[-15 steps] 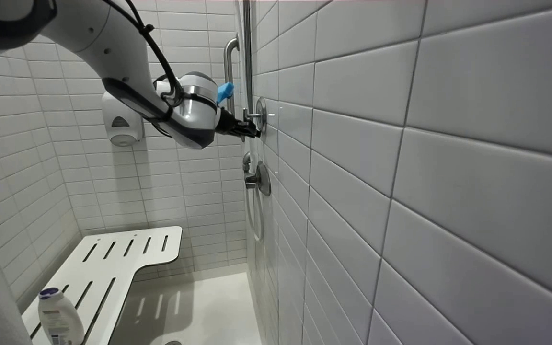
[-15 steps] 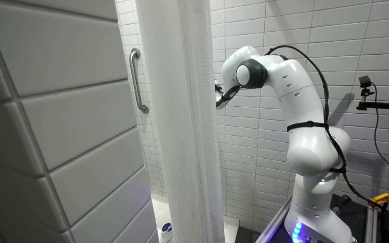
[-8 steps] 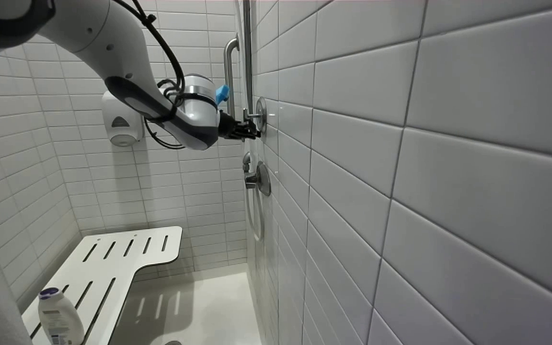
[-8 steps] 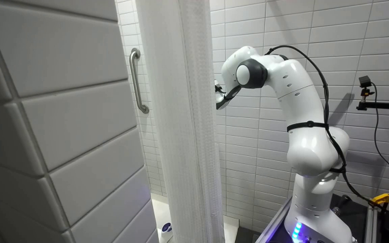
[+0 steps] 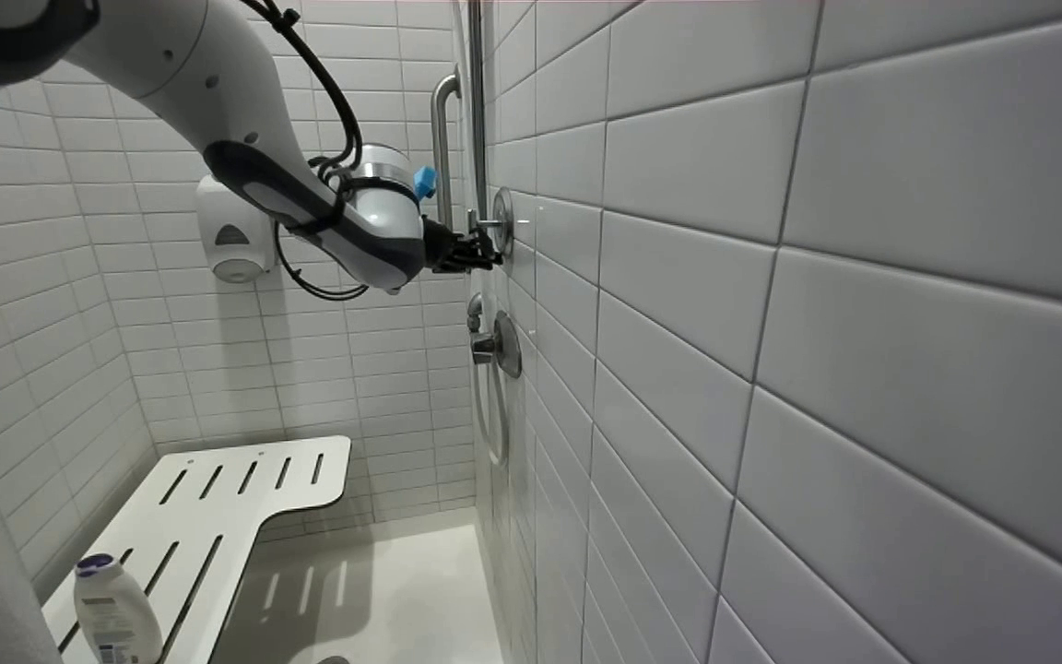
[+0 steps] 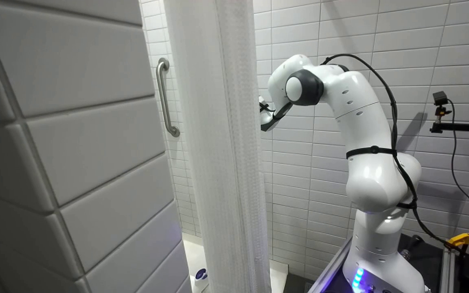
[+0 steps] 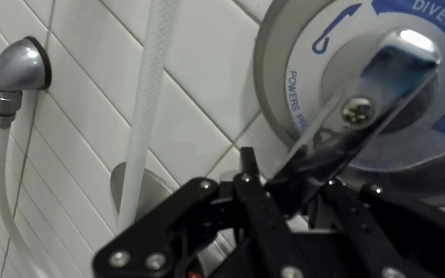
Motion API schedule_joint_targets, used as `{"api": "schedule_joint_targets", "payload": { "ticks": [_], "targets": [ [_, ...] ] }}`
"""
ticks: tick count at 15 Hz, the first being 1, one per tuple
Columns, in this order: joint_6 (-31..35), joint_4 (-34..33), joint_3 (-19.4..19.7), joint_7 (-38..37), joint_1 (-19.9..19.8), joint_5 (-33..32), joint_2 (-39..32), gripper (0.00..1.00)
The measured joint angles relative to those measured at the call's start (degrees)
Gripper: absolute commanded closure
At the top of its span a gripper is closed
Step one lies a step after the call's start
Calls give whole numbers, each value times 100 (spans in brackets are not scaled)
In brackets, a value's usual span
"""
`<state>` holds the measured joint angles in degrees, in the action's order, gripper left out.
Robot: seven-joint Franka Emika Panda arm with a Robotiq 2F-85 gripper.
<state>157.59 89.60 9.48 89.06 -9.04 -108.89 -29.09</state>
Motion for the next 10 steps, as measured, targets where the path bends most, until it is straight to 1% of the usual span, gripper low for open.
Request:
{"api": "schedule_joint_targets", "payload": {
  "ticks": [3, 10],
  "targets": [
    [-14, 92, 10, 101, 1, -115, 70, 94],
    [-151, 262, 42, 329, 1, -128, 188, 94]
  ]
}}
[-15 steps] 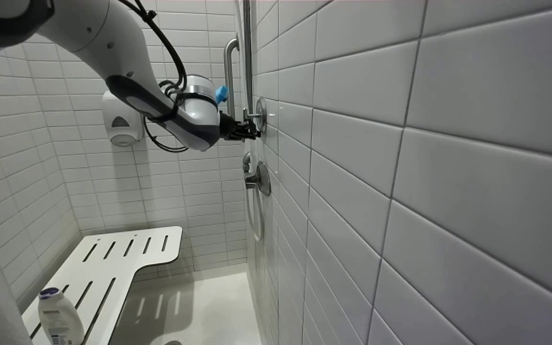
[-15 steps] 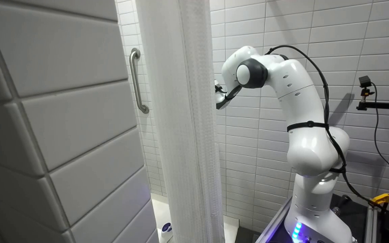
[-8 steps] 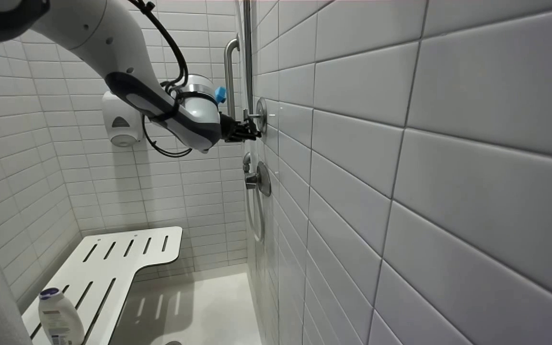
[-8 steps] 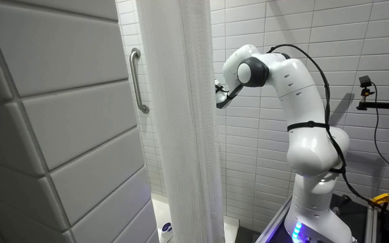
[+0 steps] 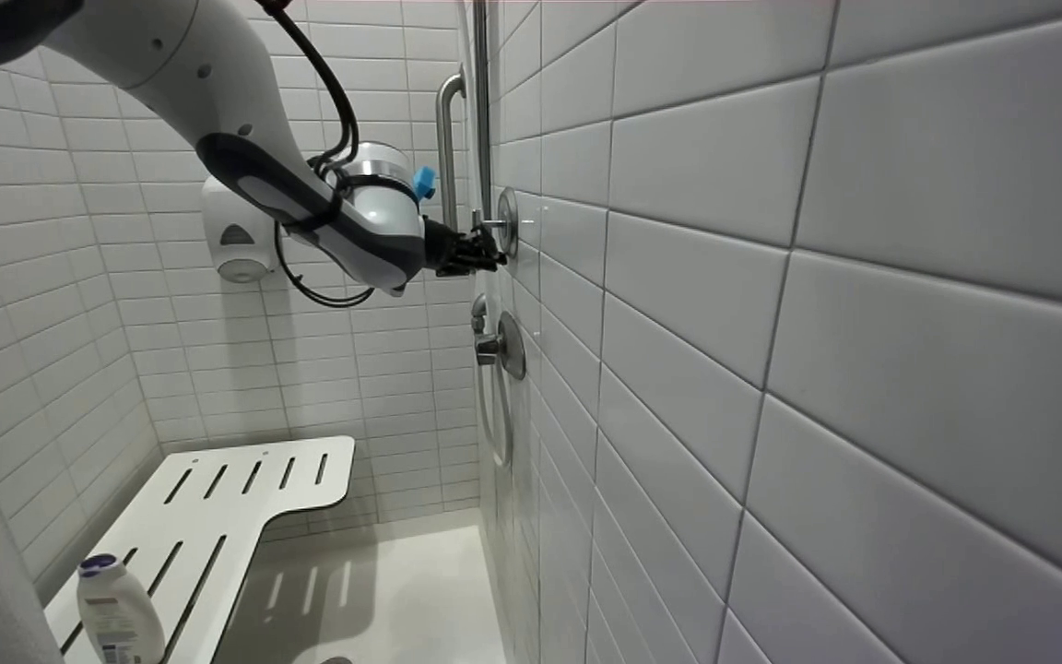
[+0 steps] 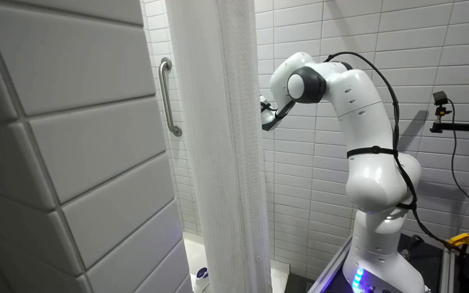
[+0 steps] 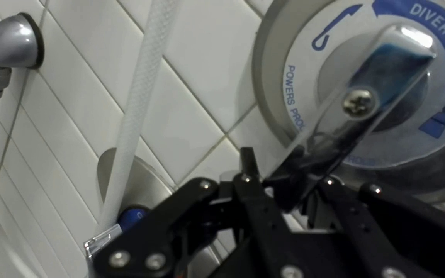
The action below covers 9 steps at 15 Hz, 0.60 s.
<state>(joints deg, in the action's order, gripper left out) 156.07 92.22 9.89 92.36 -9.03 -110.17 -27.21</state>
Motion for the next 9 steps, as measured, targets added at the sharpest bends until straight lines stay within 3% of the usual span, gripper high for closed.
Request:
{"api": "schedule_joint_targets", "payload": {
  "ticks": [9],
  "targets": [
    [-126, 103, 0, 58, 28, 0, 64, 94]
  ]
}}
